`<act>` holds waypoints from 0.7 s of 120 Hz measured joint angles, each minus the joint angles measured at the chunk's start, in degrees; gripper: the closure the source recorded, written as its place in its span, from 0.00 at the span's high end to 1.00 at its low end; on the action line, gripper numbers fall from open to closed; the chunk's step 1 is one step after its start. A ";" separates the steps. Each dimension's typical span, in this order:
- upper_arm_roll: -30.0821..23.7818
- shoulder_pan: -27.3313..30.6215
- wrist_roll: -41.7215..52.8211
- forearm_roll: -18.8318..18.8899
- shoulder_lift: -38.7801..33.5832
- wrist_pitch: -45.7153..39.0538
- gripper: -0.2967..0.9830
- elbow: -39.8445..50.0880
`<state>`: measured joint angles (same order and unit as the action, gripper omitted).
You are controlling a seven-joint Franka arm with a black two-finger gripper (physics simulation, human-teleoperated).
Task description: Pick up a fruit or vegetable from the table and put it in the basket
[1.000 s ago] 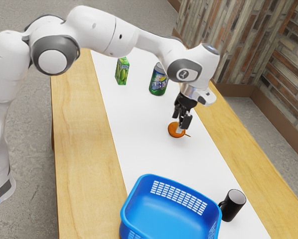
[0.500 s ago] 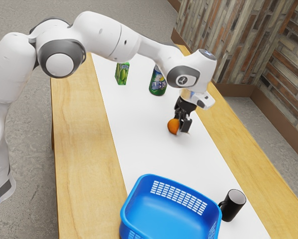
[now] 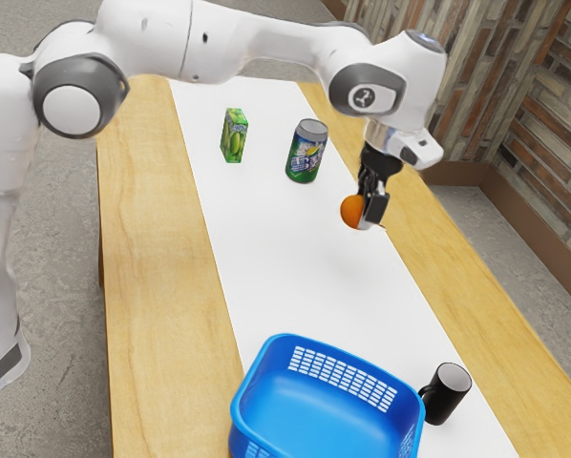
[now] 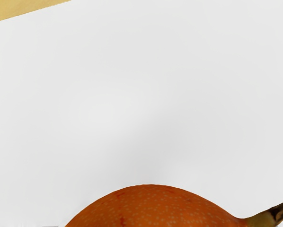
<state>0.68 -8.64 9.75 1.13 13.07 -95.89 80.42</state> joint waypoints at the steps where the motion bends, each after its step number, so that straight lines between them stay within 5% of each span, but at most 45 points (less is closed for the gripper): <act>1: 0.00 -0.49 -0.01 0.00 -0.29 0.11 0.57 -0.02; 37: -1.35 -19.41 -2.81 0.96 -3.76 2.13 0.57 -2.60; 84: -5.96 -24.28 -11.00 1.93 1.82 1.72 0.57 -1.34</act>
<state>-5.27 -32.91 -1.25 3.06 14.89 -94.16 79.08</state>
